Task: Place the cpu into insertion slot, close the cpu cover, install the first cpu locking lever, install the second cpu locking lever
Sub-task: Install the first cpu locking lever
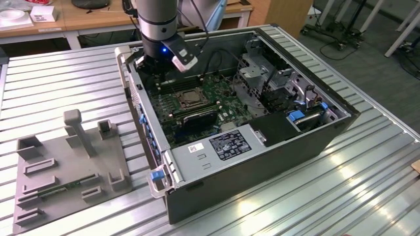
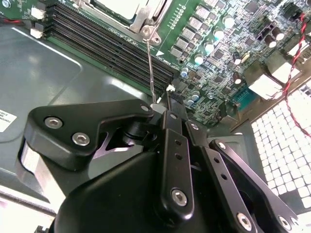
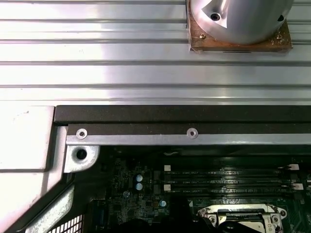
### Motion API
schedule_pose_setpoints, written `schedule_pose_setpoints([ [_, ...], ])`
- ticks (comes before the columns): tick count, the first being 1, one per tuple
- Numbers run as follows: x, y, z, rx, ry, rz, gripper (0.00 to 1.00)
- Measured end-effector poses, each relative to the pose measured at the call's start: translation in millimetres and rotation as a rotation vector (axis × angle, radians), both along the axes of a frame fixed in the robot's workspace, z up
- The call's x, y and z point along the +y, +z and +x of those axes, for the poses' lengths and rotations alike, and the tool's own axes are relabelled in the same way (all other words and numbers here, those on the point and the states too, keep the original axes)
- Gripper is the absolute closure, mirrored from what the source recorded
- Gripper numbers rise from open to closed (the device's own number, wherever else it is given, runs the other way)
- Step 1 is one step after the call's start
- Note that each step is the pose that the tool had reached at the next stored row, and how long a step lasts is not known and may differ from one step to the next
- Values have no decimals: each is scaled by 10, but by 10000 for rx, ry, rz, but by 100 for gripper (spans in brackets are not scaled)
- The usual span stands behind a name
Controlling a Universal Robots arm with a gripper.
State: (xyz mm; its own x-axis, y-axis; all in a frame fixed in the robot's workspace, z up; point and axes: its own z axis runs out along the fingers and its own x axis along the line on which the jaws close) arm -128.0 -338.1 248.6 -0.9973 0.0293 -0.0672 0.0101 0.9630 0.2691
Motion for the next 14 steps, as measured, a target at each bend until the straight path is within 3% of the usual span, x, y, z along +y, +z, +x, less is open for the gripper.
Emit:
schedule_pose_setpoints([
  [6,8,-7,6,-1,-1,67,89],
  [14,8,-11,102,-1,0,74,89],
])
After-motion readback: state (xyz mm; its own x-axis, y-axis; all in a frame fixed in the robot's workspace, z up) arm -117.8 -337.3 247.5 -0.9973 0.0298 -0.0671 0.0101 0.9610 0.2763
